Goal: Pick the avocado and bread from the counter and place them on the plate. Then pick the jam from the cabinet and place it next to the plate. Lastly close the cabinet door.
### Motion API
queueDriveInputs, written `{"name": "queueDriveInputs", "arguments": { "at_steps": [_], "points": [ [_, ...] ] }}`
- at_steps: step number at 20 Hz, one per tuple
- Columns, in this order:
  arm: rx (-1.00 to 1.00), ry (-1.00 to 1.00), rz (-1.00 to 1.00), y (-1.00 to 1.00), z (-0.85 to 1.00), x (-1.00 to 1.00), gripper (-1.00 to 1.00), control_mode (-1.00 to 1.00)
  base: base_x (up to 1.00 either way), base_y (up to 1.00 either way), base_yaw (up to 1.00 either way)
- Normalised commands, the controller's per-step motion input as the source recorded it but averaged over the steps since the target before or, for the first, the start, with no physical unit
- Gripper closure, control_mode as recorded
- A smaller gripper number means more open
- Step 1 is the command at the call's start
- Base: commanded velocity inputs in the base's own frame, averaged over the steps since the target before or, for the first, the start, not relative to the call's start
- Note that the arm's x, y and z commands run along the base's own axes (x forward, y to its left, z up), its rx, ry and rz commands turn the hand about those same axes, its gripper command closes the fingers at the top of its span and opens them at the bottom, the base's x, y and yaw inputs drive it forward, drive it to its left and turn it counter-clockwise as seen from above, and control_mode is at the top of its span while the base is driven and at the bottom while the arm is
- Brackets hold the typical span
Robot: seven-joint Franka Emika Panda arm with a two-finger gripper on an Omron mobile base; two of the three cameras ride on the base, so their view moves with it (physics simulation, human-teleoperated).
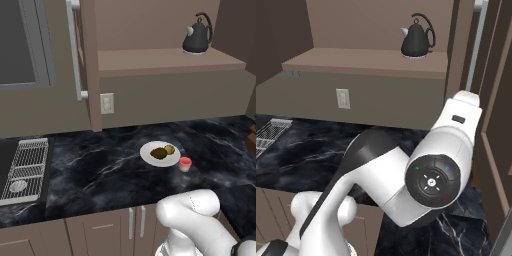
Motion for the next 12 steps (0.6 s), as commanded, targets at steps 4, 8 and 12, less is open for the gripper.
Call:
{"name": "queueDriveInputs", "arguments": {
  "at_steps": [4,8,12],
  "points": [
    [0.01,-0.05,0.0,0.0,0.0,0.02,-1.0,-1.0,0.0,0.0,0.0],
    [0.0,-0.04,0.0,0.01,-0.01,0.17,-1.0,-1.0,0.0,0.0,0.0],
    [0.0,-0.03,0.0,0.02,-0.04,0.29,-1.0,-1.0,0.0,0.0,0.0]
  ]
}}
